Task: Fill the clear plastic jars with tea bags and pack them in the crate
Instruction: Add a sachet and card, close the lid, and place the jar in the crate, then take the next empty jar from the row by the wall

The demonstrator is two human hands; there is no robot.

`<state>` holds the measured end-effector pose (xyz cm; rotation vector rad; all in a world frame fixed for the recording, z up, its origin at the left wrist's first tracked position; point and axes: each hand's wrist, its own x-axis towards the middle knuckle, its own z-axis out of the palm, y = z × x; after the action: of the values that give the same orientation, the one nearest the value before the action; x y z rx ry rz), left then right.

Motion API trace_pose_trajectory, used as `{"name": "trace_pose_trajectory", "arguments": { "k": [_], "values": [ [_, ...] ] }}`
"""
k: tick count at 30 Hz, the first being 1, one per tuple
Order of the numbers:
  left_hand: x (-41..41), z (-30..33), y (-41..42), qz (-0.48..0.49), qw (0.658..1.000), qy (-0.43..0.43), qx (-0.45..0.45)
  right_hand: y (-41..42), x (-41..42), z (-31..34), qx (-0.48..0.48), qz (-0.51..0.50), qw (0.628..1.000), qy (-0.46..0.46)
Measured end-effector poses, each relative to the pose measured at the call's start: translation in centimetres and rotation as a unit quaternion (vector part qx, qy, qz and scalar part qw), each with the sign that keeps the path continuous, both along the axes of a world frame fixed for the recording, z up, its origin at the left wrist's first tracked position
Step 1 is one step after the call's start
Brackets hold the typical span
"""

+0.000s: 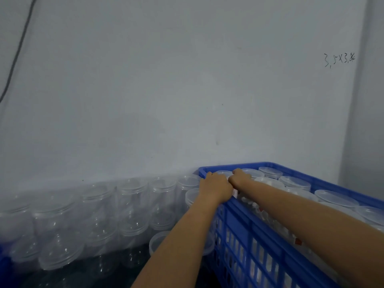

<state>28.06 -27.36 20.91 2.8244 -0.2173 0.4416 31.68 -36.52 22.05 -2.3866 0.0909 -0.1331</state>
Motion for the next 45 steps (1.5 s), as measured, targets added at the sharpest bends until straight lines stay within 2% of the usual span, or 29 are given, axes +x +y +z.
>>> {"name": "trace_pose_trajectory", "arguments": {
  "k": [3, 6, 9, 13, 16, 19, 22, 26, 33, 37, 43, 45],
  "values": [
    [-1.4, -0.4, 1.2, -0.004, 0.996, -0.088, -0.032, 0.9, -1.1, 1.6, 0.041, -0.026, 0.997, -0.065],
    [-3.2, -0.8, 2.9, -0.008, 0.989, -0.13, -0.071, 2.1, -3.5, 2.9, 0.13, 0.028, 0.988, -0.076],
    [-5.3, -1.2, 5.4, 0.0, 0.975, -0.152, -0.164, 3.3, -6.4, 4.4, 0.225, 0.072, 0.969, -0.077],
    [-8.8, -2.2, 9.3, 0.018, 0.94, -0.163, -0.298, 5.6, -10.7, 5.5, 0.312, 0.122, 0.942, -0.02],
    [-11.4, -4.1, 12.0, 0.047, 0.924, -0.157, -0.347, 7.2, -13.9, 5.1, 0.361, 0.167, 0.915, 0.062],
    [-13.4, -7.1, 14.7, 0.094, 0.917, -0.111, -0.371, 8.9, -16.5, 2.6, 0.378, 0.188, 0.894, 0.148],
    [-14.4, -10.5, 16.7, 0.124, 0.897, -0.073, -0.418, 10.2, -18.2, -1.6, 0.399, 0.165, 0.879, 0.201],
    [-14.8, -14.5, 17.8, 0.166, 0.873, 0.007, -0.459, 11.3, -19.2, -7.9, 0.401, 0.08, 0.882, 0.234],
    [-12.9, -18.9, 17.6, 0.109, 0.851, 0.077, -0.509, 11.8, -18.1, -13.1, 0.411, -0.03, 0.884, 0.22],
    [-11.3, -20.6, 16.2, 0.06, 0.855, 0.081, -0.508, 12.6, -16.3, -14.4, 0.394, -0.042, 0.896, 0.201],
    [-9.3, -22.3, 14.6, 0.029, 0.813, 0.032, -0.581, 13.7, -14.8, -15.9, 0.39, -0.039, 0.902, 0.18],
    [-8.9, -22.7, 14.5, 0.023, 0.815, 0.024, -0.579, 13.9, -14.8, -16.0, 0.39, -0.035, 0.903, 0.176]
  ]
}}
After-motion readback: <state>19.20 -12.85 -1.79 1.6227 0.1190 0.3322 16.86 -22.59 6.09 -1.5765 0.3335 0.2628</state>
